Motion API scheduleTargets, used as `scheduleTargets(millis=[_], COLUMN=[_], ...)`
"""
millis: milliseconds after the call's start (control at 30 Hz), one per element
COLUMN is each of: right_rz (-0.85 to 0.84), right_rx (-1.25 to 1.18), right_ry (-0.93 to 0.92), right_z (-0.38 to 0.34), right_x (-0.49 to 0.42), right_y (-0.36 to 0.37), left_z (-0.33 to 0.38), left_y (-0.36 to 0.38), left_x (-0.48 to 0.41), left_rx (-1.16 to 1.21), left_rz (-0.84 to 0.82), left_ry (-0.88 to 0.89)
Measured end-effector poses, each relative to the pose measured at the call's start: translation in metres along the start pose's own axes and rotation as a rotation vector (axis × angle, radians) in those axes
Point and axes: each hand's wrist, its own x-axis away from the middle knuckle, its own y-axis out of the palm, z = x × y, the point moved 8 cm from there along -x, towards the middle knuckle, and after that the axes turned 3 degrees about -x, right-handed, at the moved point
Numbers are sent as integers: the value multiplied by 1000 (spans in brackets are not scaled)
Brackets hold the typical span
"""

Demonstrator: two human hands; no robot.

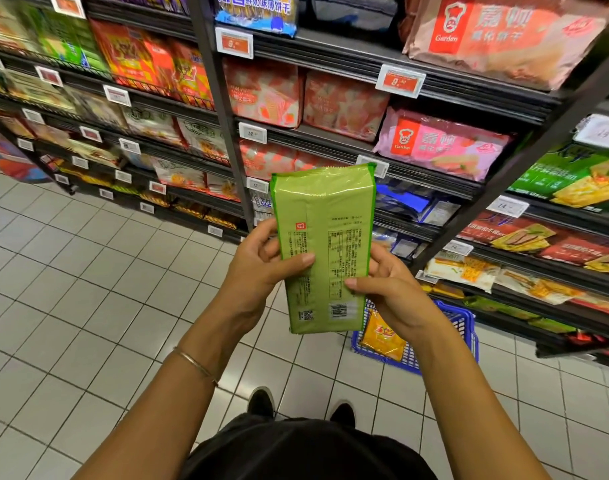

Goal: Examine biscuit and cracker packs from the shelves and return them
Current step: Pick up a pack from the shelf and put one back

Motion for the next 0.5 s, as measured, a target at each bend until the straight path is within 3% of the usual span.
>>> scheduleTargets(millis=[300,500], right_rz=[152,104], right_rx=[-156,-183], right_ry=[9,109], right_z=[1,2], right_x=[-4,2], right_y=[-5,2], left_z=[0,2], left_y=[12,17], left_x=[7,6], left_rx=[25,-87], left_rz=[-18,4], left_ry=[18,30])
